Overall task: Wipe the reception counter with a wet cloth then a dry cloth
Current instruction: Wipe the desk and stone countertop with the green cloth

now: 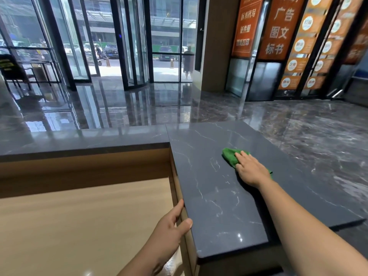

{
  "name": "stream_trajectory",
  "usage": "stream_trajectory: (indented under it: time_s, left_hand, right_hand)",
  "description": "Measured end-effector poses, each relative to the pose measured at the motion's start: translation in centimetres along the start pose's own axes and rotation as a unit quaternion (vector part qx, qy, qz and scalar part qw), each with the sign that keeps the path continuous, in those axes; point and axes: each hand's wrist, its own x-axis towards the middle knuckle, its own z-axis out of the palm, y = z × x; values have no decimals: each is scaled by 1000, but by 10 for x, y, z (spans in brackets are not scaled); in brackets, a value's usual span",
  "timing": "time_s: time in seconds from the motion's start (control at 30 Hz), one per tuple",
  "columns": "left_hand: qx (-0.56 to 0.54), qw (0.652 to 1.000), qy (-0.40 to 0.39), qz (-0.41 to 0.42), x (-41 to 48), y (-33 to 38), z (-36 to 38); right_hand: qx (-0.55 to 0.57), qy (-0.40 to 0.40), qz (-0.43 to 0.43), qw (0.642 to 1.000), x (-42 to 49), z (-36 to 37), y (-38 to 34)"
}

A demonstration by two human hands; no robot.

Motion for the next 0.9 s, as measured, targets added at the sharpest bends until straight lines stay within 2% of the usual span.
stream_trajectory:
  time_s: [0.13, 0.23, 0.33, 0.5, 0.73, 0.8, 0.9]
  left_hand:
    - [-8, 1000, -6, -15, 0, 4, 0]
    - [-22, 1000, -2, -17, -1, 7, 3]
    - [-40, 999, -6, -4, -4, 11, 8]
    - [-68, 997, 20, -9, -19, 4, 4]
    - [-74, 997, 0, 1, -42, 5, 8]
    - [-58, 998, 11, -1, -44, 7, 14]
    - [-35, 999, 23, -2, -47, 9, 18]
  right_hand:
    - [13, 10, 42, 999, -11, 10, -32]
    - [18, 24, 42, 999, -33, 24, -72]
    - [29, 31, 14, 999, -63, 36, -116]
    - [26, 21, -84, 996, -105, 52, -165]
    - [8, -15, -213, 977, -98, 38, -123]
    - [0, -20, -212, 977, -87, 29, -90]
    - [-5, -17, -157, 987, -69, 15, -34]
